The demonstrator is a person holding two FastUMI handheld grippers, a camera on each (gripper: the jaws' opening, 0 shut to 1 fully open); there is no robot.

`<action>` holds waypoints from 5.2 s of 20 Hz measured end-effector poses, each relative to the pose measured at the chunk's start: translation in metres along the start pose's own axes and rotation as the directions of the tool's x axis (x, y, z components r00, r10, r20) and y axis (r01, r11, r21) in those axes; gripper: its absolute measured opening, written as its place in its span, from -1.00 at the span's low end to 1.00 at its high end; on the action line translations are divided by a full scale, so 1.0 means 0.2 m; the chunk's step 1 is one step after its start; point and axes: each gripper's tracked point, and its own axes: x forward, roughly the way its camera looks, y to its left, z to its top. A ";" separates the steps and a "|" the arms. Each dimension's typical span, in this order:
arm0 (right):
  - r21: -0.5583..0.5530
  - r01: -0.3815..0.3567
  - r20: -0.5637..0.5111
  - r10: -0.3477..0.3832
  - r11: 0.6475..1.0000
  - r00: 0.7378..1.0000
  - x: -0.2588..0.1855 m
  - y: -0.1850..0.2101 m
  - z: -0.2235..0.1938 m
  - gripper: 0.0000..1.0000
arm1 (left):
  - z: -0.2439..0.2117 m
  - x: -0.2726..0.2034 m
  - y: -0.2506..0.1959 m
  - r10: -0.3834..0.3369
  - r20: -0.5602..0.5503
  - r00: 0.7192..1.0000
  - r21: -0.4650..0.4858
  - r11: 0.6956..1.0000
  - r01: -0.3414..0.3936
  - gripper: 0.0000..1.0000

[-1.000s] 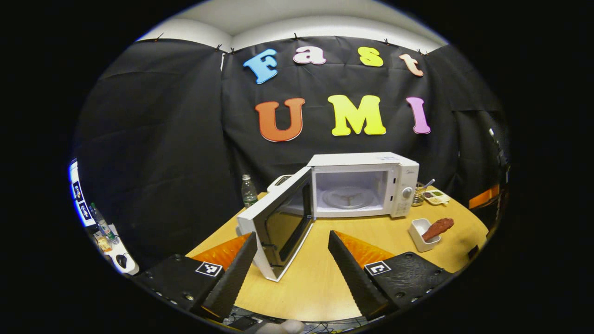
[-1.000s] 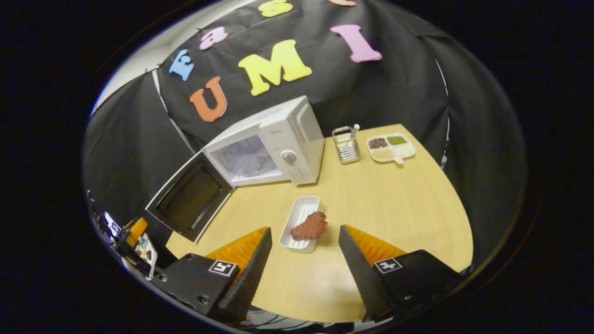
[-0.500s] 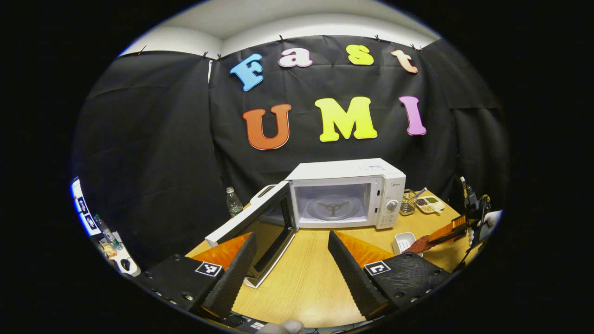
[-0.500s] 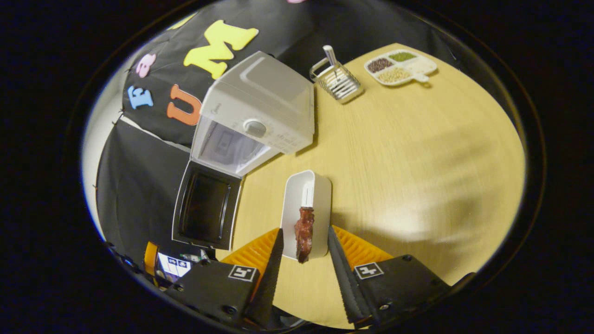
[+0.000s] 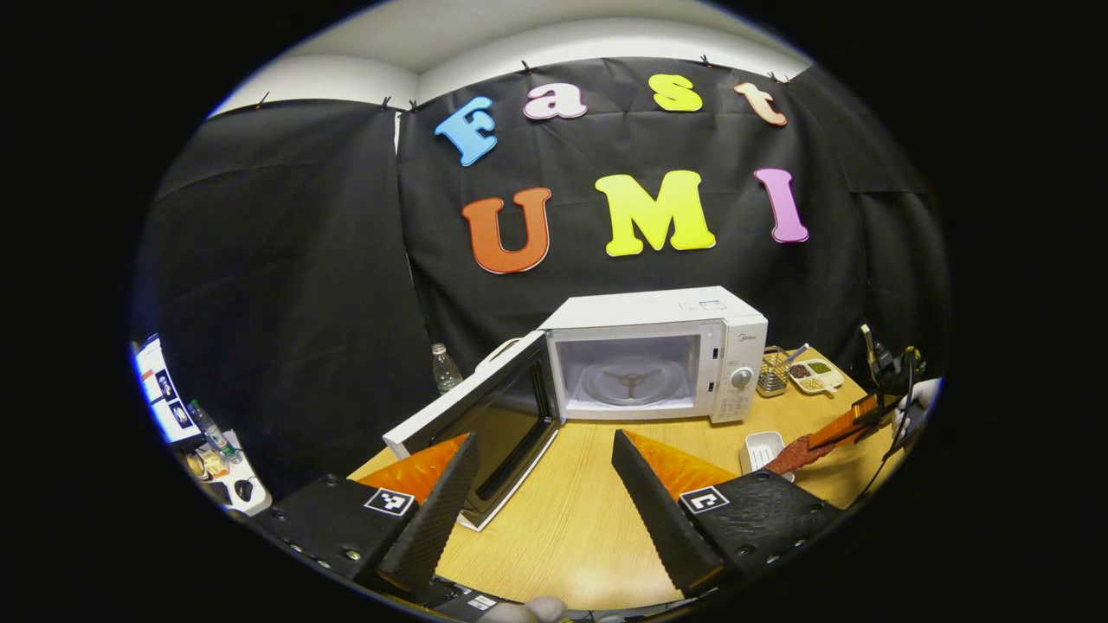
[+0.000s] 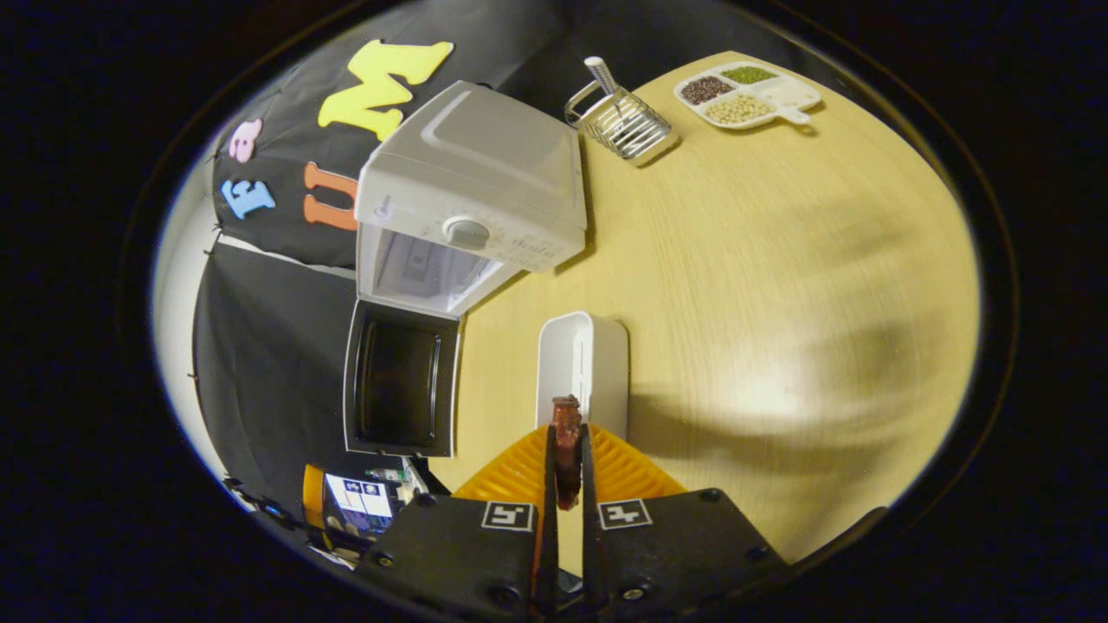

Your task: Open the microwave oven with the left hand, put the food in, and close the microwave oven.

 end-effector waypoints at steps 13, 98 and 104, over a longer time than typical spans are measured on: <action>0.039 -0.217 0.419 0.181 0.975 0.889 0.34 0.86 0.17 -0.94 | -0.04 0.06 0.13 -0.156 0.019 0.988 0.047 0.987 0.155 0.90; -0.327 0.655 0.761 -0.222 0.681 0.610 -0.65 1.11 -0.08 0.79 | -0.58 0.72 1.15 0.015 -0.007 1.000 -0.069 0.997 -0.016 -1.00; -0.317 0.662 0.768 -0.226 0.679 0.600 -0.76 1.11 -0.03 0.79 | -0.63 0.74 0.96 -0.050 -0.023 0.998 -0.035 0.998 0.049 -1.00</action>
